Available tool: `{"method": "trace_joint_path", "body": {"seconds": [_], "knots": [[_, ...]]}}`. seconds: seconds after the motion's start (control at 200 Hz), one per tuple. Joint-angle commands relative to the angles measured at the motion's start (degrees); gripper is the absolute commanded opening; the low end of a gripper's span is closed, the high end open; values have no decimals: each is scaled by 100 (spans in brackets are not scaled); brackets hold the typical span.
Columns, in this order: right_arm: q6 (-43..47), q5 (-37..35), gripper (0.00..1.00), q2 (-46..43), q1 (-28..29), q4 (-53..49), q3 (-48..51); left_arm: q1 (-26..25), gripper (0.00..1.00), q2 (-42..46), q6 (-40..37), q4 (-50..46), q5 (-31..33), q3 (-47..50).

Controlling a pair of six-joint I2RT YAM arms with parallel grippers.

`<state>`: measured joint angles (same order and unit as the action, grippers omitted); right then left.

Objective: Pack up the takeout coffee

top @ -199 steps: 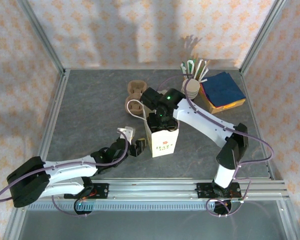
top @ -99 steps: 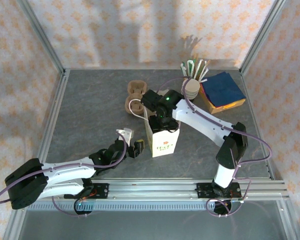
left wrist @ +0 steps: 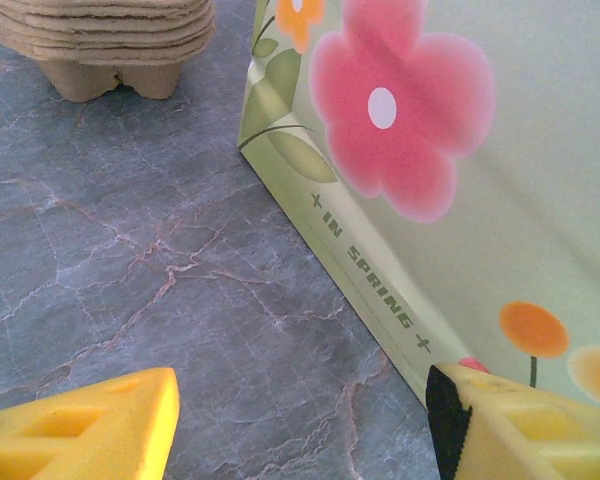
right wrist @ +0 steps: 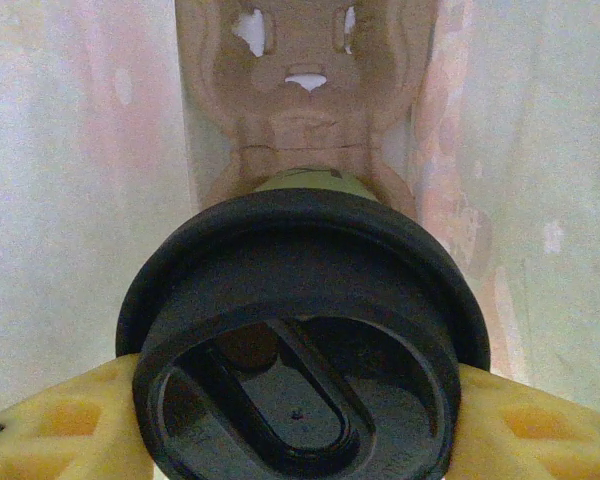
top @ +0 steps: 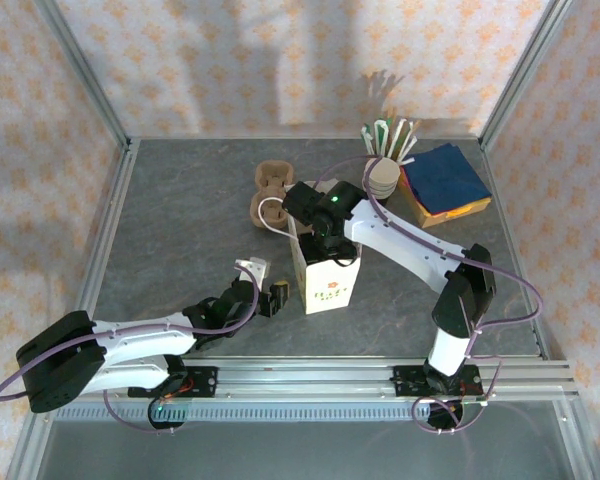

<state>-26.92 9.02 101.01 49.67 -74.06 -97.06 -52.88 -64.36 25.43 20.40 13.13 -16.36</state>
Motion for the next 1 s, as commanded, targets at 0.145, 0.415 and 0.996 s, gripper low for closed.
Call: {"method": "trace_joint_path", "body": {"seconds": [0.145, 0.415, 0.996], "knots": [[79, 97, 54, -37, -19, -96, 175, -24, 68, -24, -30, 279, 121, -13], [48, 97, 54, -90, -19, -92, 257, -25, 68, -38, -90, 210, 163, -51], [133, 22, 54, -152, -20, -90, 247, -37, 68, 160, -151, 181, 84, -133]]}}
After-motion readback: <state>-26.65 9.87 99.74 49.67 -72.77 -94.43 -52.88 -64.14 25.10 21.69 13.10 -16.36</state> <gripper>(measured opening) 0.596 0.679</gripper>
